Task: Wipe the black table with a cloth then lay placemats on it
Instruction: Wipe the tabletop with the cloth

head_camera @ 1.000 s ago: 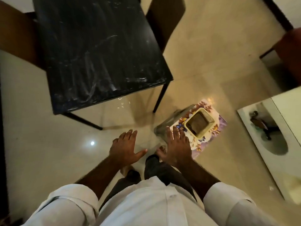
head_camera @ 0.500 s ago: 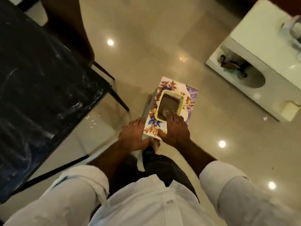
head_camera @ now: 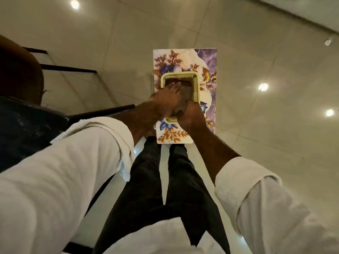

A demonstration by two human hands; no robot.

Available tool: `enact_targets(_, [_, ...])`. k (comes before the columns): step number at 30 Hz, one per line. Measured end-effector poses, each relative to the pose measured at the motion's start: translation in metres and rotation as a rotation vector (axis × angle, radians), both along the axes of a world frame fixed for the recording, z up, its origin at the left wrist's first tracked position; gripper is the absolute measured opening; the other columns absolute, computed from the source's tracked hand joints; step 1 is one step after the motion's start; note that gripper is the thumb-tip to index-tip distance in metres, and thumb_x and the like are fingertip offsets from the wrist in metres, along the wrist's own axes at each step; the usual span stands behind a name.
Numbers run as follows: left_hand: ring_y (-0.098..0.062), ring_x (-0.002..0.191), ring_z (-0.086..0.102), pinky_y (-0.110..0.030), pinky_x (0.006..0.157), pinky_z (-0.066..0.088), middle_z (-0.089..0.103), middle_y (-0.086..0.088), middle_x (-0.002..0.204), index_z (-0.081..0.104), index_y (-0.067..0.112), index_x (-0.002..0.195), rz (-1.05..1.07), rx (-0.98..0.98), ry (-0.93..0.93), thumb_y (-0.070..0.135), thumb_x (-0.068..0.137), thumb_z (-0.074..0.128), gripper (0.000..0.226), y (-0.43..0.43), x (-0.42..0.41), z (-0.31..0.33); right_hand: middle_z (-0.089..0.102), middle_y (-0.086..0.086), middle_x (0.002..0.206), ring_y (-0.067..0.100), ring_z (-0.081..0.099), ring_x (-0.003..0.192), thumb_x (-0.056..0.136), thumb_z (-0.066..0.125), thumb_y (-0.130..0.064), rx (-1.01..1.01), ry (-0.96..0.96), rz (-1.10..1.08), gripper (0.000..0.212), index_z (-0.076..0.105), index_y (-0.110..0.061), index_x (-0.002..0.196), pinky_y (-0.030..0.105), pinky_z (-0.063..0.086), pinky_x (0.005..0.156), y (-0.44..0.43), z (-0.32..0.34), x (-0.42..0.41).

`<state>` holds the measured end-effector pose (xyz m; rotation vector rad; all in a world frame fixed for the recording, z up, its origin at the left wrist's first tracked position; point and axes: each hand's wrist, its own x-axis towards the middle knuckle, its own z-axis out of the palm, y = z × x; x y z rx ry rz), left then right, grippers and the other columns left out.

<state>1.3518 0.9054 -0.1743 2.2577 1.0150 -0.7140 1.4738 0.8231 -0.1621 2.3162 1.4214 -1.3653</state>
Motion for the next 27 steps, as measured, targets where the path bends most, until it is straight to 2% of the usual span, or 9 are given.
enact_targets(2, [-0.043,0.167,0.015,-0.059,0.133,0.027,0.012,-0.021,0.181,0.017,0.003,0.172,0.005,-0.016,0.017,0.026,0.098,0.08,0.1,0.013,0.007,-0.021,0.065,0.02,0.133,0.037,0.063,0.12,0.105,0.068,-0.029,-0.049,0.003,-0.066,0.041,0.06,-0.003,0.136,0.043,0.051,0.098,0.008,-0.02,-0.009])
enact_targets(4, [-0.042,0.168,0.012,-0.059,0.133,0.023,0.01,-0.019,0.182,0.013,0.005,0.174,-0.01,-0.017,0.061,0.027,0.099,0.079,0.102,0.019,0.012,-0.04,0.065,0.016,0.138,0.035,0.065,0.124,0.104,0.072,-0.042,-0.12,-0.04,-0.074,0.055,0.057,-0.007,0.143,0.042,0.052,0.108,0.011,-0.045,-0.016])
enact_targets(10, [-0.047,0.159,0.031,-0.061,0.131,0.026,0.03,-0.025,0.174,0.02,0.004,0.172,-0.064,0.154,0.054,0.027,0.113,0.055,0.072,0.025,0.018,-0.071,0.062,0.015,0.147,0.035,0.067,0.13,0.099,0.078,-0.05,-0.151,-0.183,-0.166,0.08,0.039,-0.012,0.158,0.043,0.055,0.108,0.02,-0.071,-0.024])
enact_targets(13, [-0.045,0.154,0.04,-0.06,0.13,0.03,0.044,-0.023,0.166,0.044,0.006,0.161,-0.047,0.161,0.071,0.025,0.112,0.059,0.054,0.029,0.022,-0.072,0.053,0.015,0.16,0.038,0.062,0.139,0.105,0.069,-0.05,-0.218,-0.167,-0.219,0.09,0.02,-0.014,0.171,0.048,0.053,0.113,0.024,-0.074,-0.016])
enact_targets(14, [-0.044,0.153,0.042,-0.058,0.13,0.031,0.048,-0.021,0.163,0.051,0.008,0.155,-0.053,0.155,0.063,0.024,0.111,0.061,0.048,0.029,0.022,-0.072,0.053,0.014,0.161,0.038,0.062,0.139,0.106,0.068,-0.051,-0.25,-0.155,-0.227,0.09,0.019,-0.015,0.172,0.048,0.053,0.114,0.026,-0.074,-0.013])
enact_targets(18, [-0.04,0.149,0.044,-0.054,0.124,0.04,0.051,-0.017,0.158,0.058,0.011,0.146,-0.033,0.102,-0.039,0.019,0.104,0.072,0.045,0.023,0.013,-0.071,0.061,0.01,0.151,0.034,0.064,0.135,0.103,0.072,-0.05,-0.32,-0.115,-0.22,0.068,0.047,-0.017,0.157,0.045,0.052,0.113,0.025,-0.068,-0.006])
enact_targets(23, [-0.037,0.12,0.063,-0.054,0.106,0.054,0.069,-0.016,0.133,0.062,0.01,0.133,0.164,-0.133,-0.277,0.029,0.09,0.077,0.049,0.022,-0.008,-0.05,0.072,0.004,0.135,0.032,0.07,0.122,0.093,0.08,-0.059,-0.089,-0.036,-0.286,0.064,0.063,-0.021,0.142,0.048,0.057,0.107,0.011,-0.039,0.001])
enact_targets(25, [-0.031,0.11,0.063,-0.052,0.099,0.057,0.069,-0.015,0.126,0.06,0.01,0.131,0.264,-0.242,-0.355,0.028,0.089,0.081,0.05,0.025,-0.018,-0.033,0.074,0.004,0.126,0.031,0.07,0.114,0.092,0.083,-0.05,0.002,0.036,-0.256,0.056,0.065,-0.021,0.137,0.047,0.058,0.102,0.008,-0.023,0.007])
enact_targets(27, [-0.024,0.114,0.062,-0.045,0.097,0.059,0.065,-0.009,0.13,0.051,0.012,0.139,0.38,-0.356,-0.414,0.022,0.088,0.089,0.064,0.023,-0.031,-0.009,0.071,0.004,0.114,0.03,0.069,0.105,0.094,0.082,-0.037,0.06,0.099,-0.191,0.046,0.063,-0.018,0.131,0.042,0.059,0.092,0.008,0.0,0.014])
